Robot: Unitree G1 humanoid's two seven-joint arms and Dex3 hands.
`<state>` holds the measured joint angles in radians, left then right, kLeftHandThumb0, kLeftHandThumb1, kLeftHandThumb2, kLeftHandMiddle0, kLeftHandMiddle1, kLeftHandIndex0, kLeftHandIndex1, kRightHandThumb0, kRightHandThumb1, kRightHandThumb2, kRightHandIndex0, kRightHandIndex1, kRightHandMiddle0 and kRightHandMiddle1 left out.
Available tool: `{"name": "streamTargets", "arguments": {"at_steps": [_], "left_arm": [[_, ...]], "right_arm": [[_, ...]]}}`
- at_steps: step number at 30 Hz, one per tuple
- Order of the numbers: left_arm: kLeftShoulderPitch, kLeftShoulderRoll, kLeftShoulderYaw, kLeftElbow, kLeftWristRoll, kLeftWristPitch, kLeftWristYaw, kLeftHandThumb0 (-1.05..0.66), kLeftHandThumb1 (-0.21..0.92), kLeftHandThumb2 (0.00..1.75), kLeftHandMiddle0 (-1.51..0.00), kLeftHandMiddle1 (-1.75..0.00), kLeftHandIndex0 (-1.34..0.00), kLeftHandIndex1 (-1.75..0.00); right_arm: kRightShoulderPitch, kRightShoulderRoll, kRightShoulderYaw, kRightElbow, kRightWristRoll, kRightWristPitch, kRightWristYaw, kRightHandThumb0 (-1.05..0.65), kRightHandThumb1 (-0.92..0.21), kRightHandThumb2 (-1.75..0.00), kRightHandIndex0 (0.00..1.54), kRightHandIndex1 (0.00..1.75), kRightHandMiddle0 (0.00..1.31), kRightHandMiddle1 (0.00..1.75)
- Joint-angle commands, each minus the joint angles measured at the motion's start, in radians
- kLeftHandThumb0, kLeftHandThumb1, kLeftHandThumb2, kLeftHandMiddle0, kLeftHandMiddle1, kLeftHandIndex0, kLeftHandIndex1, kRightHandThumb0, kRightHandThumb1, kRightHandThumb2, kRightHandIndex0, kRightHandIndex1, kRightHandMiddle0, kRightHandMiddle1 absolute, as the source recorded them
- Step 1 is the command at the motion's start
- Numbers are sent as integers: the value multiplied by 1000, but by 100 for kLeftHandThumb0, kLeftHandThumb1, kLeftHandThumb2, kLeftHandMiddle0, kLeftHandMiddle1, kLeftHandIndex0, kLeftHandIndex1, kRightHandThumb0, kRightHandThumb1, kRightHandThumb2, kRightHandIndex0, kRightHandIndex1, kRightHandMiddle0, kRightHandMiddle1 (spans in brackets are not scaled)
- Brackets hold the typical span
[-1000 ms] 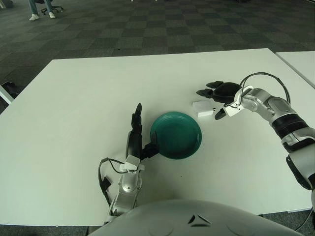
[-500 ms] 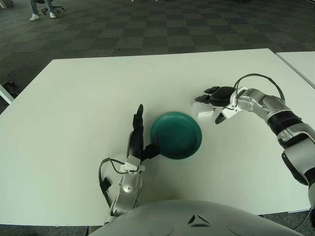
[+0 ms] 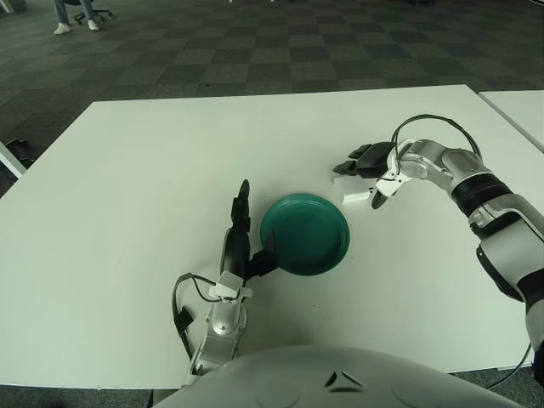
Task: Put the charger into the plate.
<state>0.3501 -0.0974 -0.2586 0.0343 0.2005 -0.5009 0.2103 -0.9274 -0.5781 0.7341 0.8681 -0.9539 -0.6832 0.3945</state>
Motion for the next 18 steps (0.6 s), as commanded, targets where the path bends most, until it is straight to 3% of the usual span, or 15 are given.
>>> {"name": "streamTargets", "arguments": {"at_steps": [1, 10, 18], "left_arm": [[-8, -24, 8, 22, 21, -20, 32, -98, 92, 95, 0, 0, 0, -10], [-24, -22, 14, 52, 16, -37, 47, -97, 92, 94, 0, 0, 0, -10], [-37, -1, 8, 62, -47, -13, -25, -98, 92, 95, 0, 0, 0, -11]], "right_arm": [[-35, 26, 20, 37, -22, -5, -20, -105, -92, -43, 12, 3, 0, 0], [-73, 64, 44, 86, -39, 6, -40, -105, -92, -53, 15, 3, 0, 0], [-105, 127, 57, 160, -48, 53, -68, -105, -92, -59, 18, 2, 2, 1]]}}
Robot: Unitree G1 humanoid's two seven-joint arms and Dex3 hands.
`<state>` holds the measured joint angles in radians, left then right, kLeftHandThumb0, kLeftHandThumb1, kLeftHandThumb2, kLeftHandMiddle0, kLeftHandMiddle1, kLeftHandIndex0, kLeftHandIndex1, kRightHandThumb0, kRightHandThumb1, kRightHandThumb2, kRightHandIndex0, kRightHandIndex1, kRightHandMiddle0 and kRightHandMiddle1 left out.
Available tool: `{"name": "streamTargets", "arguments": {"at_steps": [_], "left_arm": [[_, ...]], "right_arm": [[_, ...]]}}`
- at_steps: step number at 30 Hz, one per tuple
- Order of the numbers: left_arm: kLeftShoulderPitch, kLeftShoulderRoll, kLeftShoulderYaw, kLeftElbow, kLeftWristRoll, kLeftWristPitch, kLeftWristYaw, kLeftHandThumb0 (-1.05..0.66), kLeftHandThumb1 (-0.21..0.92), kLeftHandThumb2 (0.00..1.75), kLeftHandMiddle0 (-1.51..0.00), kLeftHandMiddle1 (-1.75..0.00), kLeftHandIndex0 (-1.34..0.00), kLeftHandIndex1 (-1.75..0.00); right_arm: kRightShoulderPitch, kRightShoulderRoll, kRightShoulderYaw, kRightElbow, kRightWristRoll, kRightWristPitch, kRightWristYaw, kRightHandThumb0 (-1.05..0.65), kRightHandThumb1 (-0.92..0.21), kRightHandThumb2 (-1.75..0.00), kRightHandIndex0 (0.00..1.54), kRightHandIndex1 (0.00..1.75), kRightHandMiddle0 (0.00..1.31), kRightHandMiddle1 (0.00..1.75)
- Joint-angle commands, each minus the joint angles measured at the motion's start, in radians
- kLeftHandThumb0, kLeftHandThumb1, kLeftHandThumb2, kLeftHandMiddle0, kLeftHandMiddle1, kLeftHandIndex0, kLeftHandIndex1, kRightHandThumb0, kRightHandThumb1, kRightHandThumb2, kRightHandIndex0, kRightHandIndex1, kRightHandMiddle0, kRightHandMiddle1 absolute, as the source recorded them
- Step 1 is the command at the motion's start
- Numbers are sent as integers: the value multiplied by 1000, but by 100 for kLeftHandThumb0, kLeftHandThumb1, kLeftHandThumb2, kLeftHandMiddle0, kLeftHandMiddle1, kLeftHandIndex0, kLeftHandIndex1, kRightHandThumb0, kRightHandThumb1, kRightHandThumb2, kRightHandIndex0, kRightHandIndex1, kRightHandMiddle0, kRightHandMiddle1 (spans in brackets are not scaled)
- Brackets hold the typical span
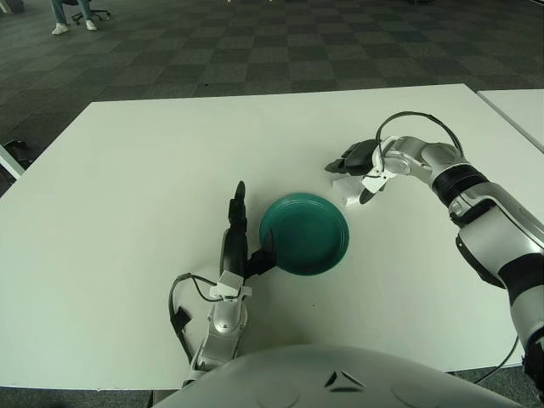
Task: Put the charger into the plate.
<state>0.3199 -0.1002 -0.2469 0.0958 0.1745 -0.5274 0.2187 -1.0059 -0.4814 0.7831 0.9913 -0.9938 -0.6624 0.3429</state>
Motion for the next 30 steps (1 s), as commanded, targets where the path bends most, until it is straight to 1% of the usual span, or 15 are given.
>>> {"name": "streamTargets", "arguments": {"at_steps": [1, 11, 16, 17, 19, 23, 28, 30], "left_arm": [[-6, 3, -5, -2, -25, 17, -40, -98, 92, 95, 0, 0, 0, -11], [7, 0, 7, -35, -28, 56, -62, -100, 92, 94, 0, 0, 0, -10], [0, 0, 15, -30, -19, 54, -56, -100, 92, 94, 0, 0, 0, -11], [-1, -1, 17, -28, -19, 53, -56, -101, 92, 94, 0, 0, 0, -11], [-3, -3, 18, -26, -28, 50, -61, -101, 92, 93, 0, 0, 0, -11], [1, -7, 15, -33, -52, 59, -78, -102, 92, 92, 0, 0, 0, -10], [11, -11, 10, -54, -87, 84, -101, -102, 92, 90, 0, 0, 0, -10], [17, -14, 10, -66, -104, 98, -109, -101, 92, 90, 0, 0, 0, -9]], "right_arm": [[-29, 37, 9, 45, -9, 38, -18, -105, -92, -59, 18, 3, 3, 2], [-36, 79, 17, 87, -8, 84, -33, -105, -92, -57, 17, 1, 3, 3], [-8, 110, 18, 121, -5, 131, -87, -105, -92, -50, 19, 2, 4, 5], [-6, 113, 18, 126, -4, 135, -94, -105, -92, -48, 20, 1, 3, 11], [3, 119, 19, 133, -3, 151, -112, -105, -92, -45, 20, 1, 1, 17], [42, 143, 31, 189, -14, 213, -193, -103, -92, -39, 21, 1, 0, 20], [95, 157, 21, 233, 4, 281, -311, -97, -92, -35, 26, 2, 0, 24], [118, 159, 18, 239, 10, 301, -354, -94, -92, -31, 30, 4, 0, 31]]}}
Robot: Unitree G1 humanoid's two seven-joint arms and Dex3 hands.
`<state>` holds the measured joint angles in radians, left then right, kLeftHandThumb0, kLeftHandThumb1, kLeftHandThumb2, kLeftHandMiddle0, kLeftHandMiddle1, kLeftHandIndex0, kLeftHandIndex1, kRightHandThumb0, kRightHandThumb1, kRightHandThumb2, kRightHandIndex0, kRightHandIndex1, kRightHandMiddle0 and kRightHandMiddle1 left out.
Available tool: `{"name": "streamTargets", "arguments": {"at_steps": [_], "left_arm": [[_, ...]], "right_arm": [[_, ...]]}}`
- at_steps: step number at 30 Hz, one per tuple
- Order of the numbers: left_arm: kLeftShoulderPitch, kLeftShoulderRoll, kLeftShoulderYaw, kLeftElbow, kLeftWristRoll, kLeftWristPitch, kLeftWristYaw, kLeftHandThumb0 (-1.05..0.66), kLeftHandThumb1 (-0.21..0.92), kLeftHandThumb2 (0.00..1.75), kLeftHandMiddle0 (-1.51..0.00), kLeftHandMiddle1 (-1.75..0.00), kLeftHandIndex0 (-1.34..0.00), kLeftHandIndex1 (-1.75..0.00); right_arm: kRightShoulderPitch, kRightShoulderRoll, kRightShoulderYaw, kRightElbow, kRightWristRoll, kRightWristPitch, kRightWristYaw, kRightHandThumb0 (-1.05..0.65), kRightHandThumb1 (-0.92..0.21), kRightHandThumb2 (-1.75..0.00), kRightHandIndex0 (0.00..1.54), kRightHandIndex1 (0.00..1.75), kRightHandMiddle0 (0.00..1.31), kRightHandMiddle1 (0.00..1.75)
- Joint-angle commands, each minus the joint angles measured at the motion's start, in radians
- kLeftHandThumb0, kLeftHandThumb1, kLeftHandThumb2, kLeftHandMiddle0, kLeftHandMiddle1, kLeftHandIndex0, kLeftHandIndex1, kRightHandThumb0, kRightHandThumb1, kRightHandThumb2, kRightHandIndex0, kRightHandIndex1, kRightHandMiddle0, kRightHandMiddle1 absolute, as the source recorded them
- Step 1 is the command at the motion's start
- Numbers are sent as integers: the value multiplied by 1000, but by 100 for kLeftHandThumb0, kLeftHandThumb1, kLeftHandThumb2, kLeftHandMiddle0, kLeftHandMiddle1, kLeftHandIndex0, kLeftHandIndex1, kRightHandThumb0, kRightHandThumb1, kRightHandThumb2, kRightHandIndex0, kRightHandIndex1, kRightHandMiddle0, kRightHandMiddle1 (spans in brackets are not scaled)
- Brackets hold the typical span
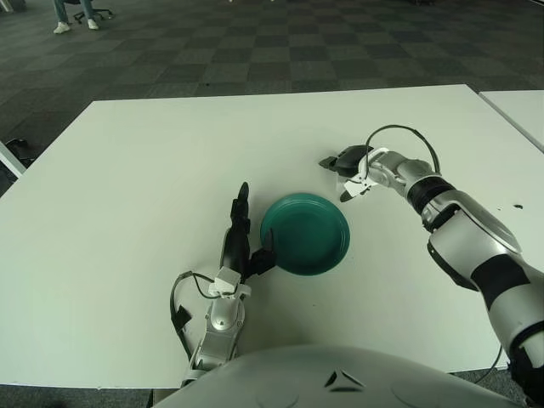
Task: Put the charger into the plate.
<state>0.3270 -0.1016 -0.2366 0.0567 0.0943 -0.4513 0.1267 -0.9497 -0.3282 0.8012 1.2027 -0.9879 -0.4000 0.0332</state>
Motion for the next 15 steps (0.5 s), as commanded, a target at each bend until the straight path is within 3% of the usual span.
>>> {"name": "streamTargets", "arguments": {"at_steps": [1, 7, 10, 11, 12, 13, 14, 15], "left_arm": [[12, -13, -1, -32, -29, 26, -19, -101, 92, 90, 0, 0, 0, -9], [31, -24, 9, -57, -93, 44, -34, -99, 92, 89, 0, 0, 0, -8], [31, -30, 15, -52, -137, 37, -48, -98, 92, 88, 0, 0, 0, -7], [29, -30, 17, -44, -148, 30, -54, -98, 92, 88, 0, 0, 0, -8], [26, -30, 20, -38, -157, 26, -59, -97, 92, 88, 0, 0, 0, -8], [22, -29, 22, -28, -162, 18, -63, -97, 92, 88, 0, 0, 0, -8], [20, -28, 24, -21, -165, 13, -67, -97, 92, 88, 0, 0, 0, -8], [18, -27, 25, -15, -167, 8, -70, -97, 92, 88, 0, 0, 0, -8]], "right_arm": [[67, 7, 0, 31, 5, 44, -57, -93, -92, -30, 31, 4, 0, 33], [142, 37, 7, 65, 6, 107, -202, -87, -92, -24, 41, 7, 0, 61], [159, 46, 3, 78, 20, 120, -251, -83, -92, -21, 51, 14, 0, 89], [166, 49, 3, 84, 22, 128, -280, -82, -92, -20, 49, 24, 0, 100], [171, 52, 3, 90, 23, 134, -301, -79, -92, -20, 47, 67, 1, 121], [182, 55, 5, 98, 21, 146, -339, -78, -92, -20, 44, 84, 2, 128], [189, 57, 7, 104, 20, 154, -365, -75, -92, -21, 43, 117, 4, 142], [198, 60, 12, 111, 16, 161, -395, -73, -92, -21, 42, 138, 6, 150]]}}
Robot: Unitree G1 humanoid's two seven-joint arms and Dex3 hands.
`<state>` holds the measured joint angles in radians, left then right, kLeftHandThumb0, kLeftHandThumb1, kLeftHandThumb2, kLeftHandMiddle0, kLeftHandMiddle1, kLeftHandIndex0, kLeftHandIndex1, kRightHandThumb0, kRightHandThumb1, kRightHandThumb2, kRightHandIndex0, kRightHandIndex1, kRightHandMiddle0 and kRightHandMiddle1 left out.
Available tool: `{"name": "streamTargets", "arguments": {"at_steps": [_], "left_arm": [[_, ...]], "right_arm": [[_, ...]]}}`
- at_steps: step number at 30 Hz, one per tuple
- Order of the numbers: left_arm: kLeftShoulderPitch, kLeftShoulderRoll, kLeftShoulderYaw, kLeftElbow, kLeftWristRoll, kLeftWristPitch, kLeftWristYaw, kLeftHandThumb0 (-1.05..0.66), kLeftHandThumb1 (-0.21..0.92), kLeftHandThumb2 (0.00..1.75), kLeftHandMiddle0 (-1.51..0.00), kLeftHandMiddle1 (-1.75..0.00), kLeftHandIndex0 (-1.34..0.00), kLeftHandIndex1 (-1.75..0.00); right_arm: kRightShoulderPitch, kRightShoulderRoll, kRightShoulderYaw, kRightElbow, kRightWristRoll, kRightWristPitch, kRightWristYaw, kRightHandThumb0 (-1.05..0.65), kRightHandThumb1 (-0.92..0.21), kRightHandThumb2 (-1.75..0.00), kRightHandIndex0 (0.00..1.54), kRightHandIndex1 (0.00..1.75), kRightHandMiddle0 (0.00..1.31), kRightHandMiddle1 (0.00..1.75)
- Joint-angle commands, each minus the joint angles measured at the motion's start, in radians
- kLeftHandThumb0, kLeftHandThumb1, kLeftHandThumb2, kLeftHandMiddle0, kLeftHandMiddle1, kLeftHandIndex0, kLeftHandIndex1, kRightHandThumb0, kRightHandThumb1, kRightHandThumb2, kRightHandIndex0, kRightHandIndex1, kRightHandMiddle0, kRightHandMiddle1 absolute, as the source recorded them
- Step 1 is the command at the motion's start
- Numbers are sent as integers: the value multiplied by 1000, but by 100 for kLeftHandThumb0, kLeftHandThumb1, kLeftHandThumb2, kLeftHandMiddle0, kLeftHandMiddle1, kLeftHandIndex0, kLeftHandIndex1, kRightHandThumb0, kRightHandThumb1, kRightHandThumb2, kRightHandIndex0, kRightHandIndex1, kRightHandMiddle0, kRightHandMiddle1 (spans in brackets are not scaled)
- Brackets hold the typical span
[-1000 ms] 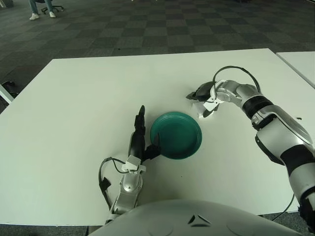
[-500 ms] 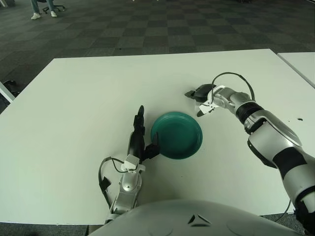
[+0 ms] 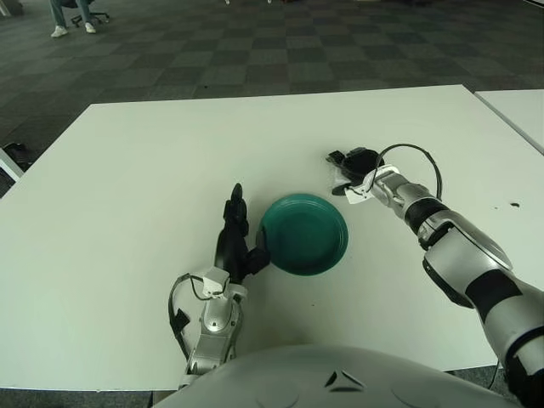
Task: Put the charger into the plate.
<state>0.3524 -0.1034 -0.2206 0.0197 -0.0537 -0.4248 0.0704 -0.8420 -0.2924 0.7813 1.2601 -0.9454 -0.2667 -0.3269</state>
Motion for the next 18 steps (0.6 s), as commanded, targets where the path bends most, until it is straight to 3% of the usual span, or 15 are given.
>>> {"name": "streamTargets", "arguments": {"at_steps": [1, 4, 6, 11, 18], "left_arm": [[-9, -25, 11, 27, -21, -23, -16, -97, 92, 88, 0, 0, 0, -8], [-13, -24, 14, 38, -21, -35, -21, -97, 92, 88, 0, 0, 0, -9], [-15, -24, 15, 45, -20, -42, -23, -97, 92, 88, 0, 0, 0, -10], [-25, -22, 29, 70, -8, -57, -18, -95, 92, 90, 0, 0, 0, -15], [-33, -14, 50, 102, -16, -75, -30, -93, 92, 92, -1, 0, 0, -23]], "right_arm": [[95, 26, 35, 58, -29, 33, -55, -71, -92, -22, 43, 145, 7, 154], [100, 25, 50, 66, -41, 37, -110, -67, -92, -23, 46, 165, 11, 164], [101, 23, 59, 69, -47, 38, -136, -50, -83, -48, 51, 171, 27, 164], [108, -3, 79, 74, -55, 32, -187, -41, -68, -80, 62, 174, 35, 172], [124, -15, 60, 84, -20, 37, -179, -39, -65, -89, 70, 175, 37, 174]]}}
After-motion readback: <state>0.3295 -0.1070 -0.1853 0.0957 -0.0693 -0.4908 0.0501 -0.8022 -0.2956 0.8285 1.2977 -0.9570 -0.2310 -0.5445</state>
